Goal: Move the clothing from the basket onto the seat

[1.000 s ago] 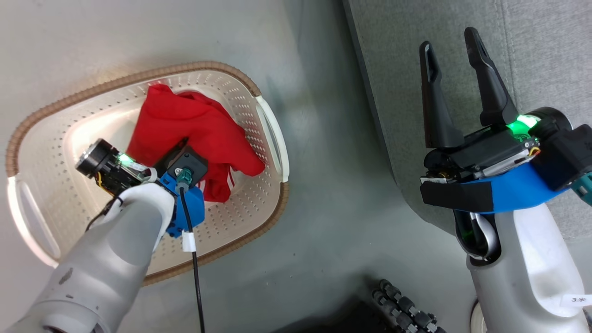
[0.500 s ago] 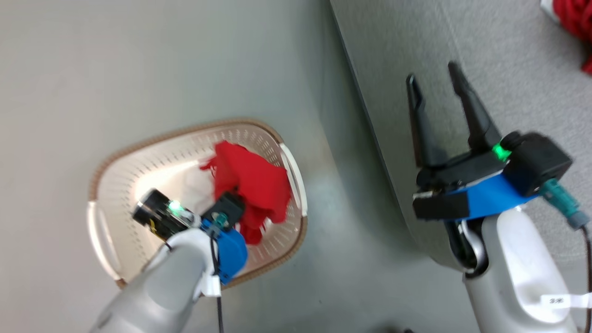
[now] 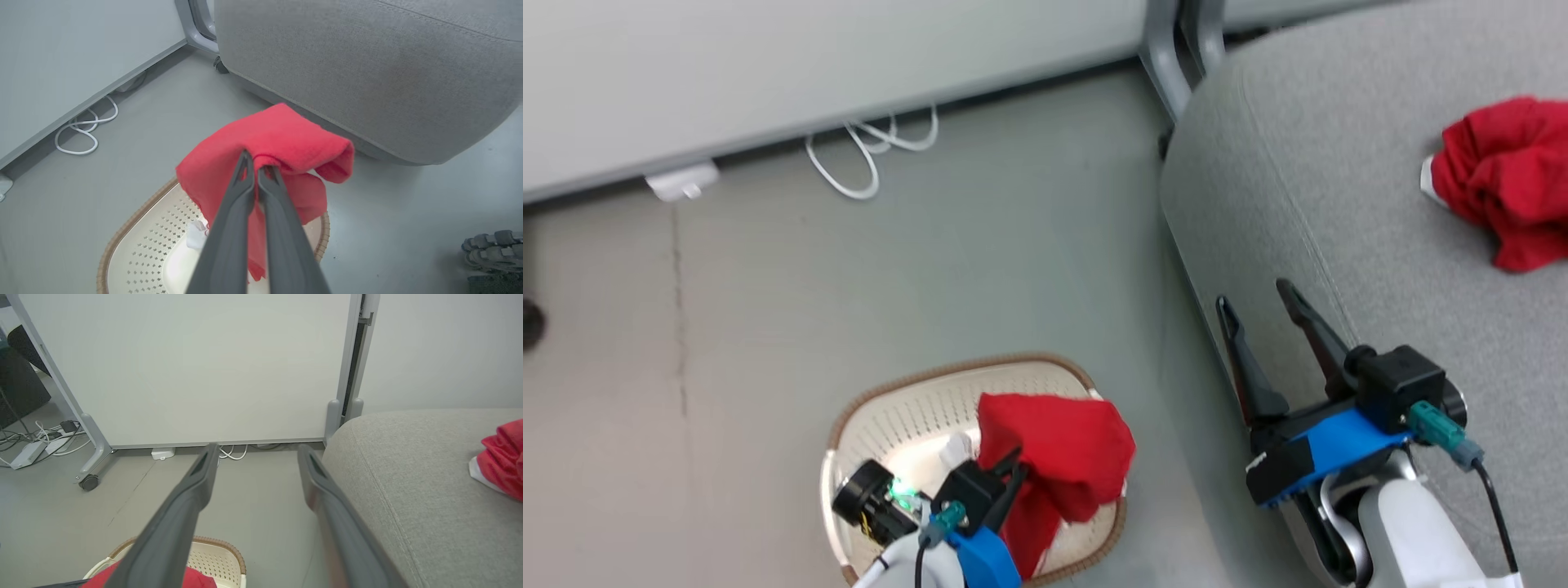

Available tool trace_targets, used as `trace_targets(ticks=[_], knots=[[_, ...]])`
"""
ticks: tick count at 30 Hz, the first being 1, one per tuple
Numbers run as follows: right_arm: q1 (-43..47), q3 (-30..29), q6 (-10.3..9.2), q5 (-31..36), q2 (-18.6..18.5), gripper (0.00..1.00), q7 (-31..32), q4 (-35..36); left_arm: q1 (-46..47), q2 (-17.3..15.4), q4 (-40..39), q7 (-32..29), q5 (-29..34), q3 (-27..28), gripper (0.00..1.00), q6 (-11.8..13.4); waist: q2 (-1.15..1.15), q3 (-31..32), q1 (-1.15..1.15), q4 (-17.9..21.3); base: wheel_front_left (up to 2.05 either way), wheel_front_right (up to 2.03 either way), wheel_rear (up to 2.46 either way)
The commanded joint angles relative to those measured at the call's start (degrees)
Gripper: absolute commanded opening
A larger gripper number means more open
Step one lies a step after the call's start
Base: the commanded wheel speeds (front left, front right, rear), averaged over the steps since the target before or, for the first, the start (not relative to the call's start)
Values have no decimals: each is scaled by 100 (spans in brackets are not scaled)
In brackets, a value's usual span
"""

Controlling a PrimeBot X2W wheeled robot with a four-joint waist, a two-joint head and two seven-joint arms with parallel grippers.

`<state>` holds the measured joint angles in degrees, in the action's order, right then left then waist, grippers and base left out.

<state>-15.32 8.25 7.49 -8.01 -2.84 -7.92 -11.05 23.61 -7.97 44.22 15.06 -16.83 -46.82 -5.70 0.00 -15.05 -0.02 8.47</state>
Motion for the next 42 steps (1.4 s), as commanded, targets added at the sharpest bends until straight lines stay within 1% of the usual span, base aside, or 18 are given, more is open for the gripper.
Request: trace_targets(ticks=[1, 3, 5, 9, 12, 17, 23, 28, 35, 42], knots=[[130, -18, 1, 13, -9, 100, 24, -20, -128, 16, -82, 16, 54, 57, 0, -24, 0, 656, 2, -366, 0, 0, 0], [264, -16, 1, -16, -9, 100, 89, -24, -375, 25, -334, 17, 199, 193, 0, -35, 0, 872, 2, -439, 0, 0, 0], [419, -16, 1, -53, -10, 100, 150, -43, -205, -1, -538, 19, 128, 362, 0, -93, 0, 1114, 2, -508, 0, 0, 0], [648, -21, 1, -98, -8, 100, 266, -17, -116, 86, -472, 16, -123, 376, 0, -162, 0, 1436, 2, -620, 0, 0, 0], [753, -1, 1, -131, -8, 100, 317, 29, 169, 138, -508, 17, -295, 414, 0, -176, 0, 1516, 2, -665, 0, 0, 0], [811, 21, 1, -185, -9, 100, 359, 67, 481, 201, -557, 17, -792, 230, 0, -176, 0, 1588, 2, -694, 0, 0, 0], [888, 82, 1, -216, -9, 100, 399, 68, 1005, 296, -433, -4, -1426, -12, 0, -178, 0, 1653, 2, -776, 0, 0, 0], [877, 145, 1, -239, -9, 100, 426, 55, 1467, 396, -317, -163, -1868, -199, 0, -178, 0, 1698, 2, -845, 0, 0, 0], [886, 299, 1, -306, -9, 100, 441, 20, 2003, 480, -203, -344, -2283, -489, 0, -178, 0, 1754, 2, -857, 0, 0, 0], [889, 372, 1, -326, -9, 100, 443, -2, 2233, 504, -28, -268, -2531, -774, 0, -178, 0, 1773, 2, -793, 0, 0, 0]])
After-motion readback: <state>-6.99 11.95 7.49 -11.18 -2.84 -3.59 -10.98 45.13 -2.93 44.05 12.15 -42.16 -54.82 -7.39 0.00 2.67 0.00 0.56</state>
